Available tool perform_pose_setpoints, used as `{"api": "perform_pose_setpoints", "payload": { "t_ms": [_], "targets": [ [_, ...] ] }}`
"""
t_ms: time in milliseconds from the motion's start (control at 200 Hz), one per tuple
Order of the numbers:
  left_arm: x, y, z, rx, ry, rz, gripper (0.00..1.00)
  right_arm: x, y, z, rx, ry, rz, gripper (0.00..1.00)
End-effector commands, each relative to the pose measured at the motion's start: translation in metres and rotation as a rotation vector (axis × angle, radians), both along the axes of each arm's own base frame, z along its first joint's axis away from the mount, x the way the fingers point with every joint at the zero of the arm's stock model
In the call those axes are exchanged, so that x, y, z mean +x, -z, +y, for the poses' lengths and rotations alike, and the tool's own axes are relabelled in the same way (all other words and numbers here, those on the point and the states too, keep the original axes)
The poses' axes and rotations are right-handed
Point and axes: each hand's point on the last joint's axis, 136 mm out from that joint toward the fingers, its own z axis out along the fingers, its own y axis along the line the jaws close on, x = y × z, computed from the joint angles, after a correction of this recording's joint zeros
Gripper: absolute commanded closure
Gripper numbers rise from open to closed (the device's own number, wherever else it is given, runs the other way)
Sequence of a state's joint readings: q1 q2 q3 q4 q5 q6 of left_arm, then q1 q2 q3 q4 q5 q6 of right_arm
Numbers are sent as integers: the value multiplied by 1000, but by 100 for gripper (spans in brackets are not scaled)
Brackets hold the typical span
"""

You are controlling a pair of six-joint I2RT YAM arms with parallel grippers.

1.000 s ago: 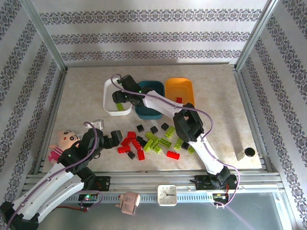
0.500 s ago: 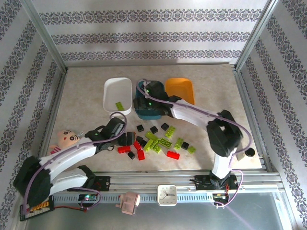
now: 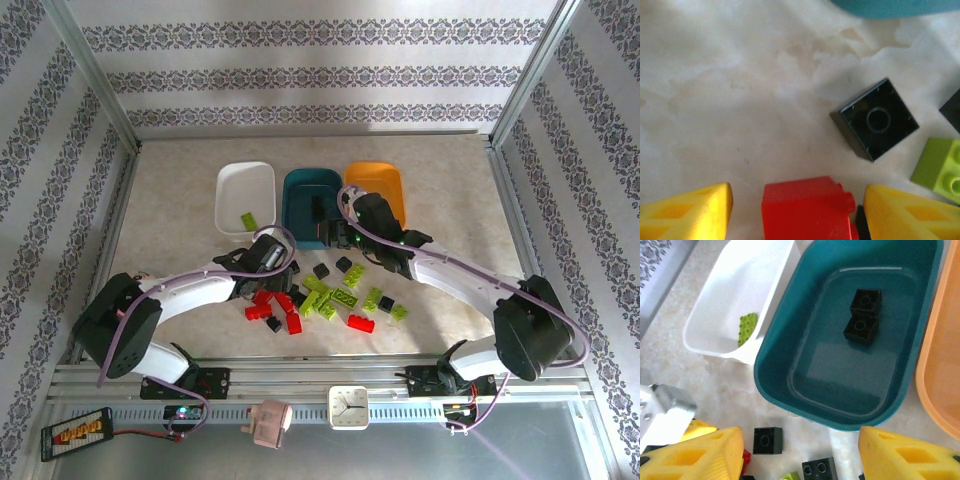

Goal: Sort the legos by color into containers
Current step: Pick up the lego from the center of the table, then place the lego in the container.

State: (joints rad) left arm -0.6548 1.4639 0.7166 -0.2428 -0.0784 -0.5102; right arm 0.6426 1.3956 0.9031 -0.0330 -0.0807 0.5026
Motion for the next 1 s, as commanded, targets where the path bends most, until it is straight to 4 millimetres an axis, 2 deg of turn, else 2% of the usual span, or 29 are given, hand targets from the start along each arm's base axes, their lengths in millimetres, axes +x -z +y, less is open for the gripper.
{"api": "perform_pose_setpoints", "payload": {
  "t_ms": [0, 155, 280, 360, 440, 545, 685, 830, 839, 844, 894, 994],
  "targets": [
    [4, 6, 0, 53, 22, -11, 35, 4, -15, -9, 28, 39, -50, 38],
    [-1, 7, 0, 35, 17, -2, 48, 4, -16, -18, 29, 62, -55, 38],
    [-8, 6, 5, 32, 9, 6, 47, 5, -16, -25, 36, 81, -54, 38],
    [-11, 2, 6, 24, 6, 3, 52, 5, -16, -30, 37, 94, -57, 38],
    [-10, -12, 3, -13, 6, -19, 55, 4, -17, -36, 40, 112, -57, 38],
    [-2, -45, -9, -86, 17, -73, 58, 0, -17, -48, 46, 142, -59, 38],
    [18, -87, -40, -162, 72, -137, 60, -13, -8, -72, 23, 200, -54, 38],
    [62, -122, -91, -231, 137, -188, 61, -31, 7, -97, -14, 256, -39, 38],
    [63, -119, -93, -229, 140, -182, 61, -32, 8, -99, -16, 260, -37, 38],
    [67, -125, -96, -239, 143, -194, 61, -33, 10, -100, -22, 261, -32, 38],
    [86, -132, -114, -255, 158, -215, 61, -40, 17, -108, -38, 280, -25, 38],
    [122, -133, -150, -275, 192, -217, 61, -51, 25, -121, -54, 304, -13, 38]
  ]
}}
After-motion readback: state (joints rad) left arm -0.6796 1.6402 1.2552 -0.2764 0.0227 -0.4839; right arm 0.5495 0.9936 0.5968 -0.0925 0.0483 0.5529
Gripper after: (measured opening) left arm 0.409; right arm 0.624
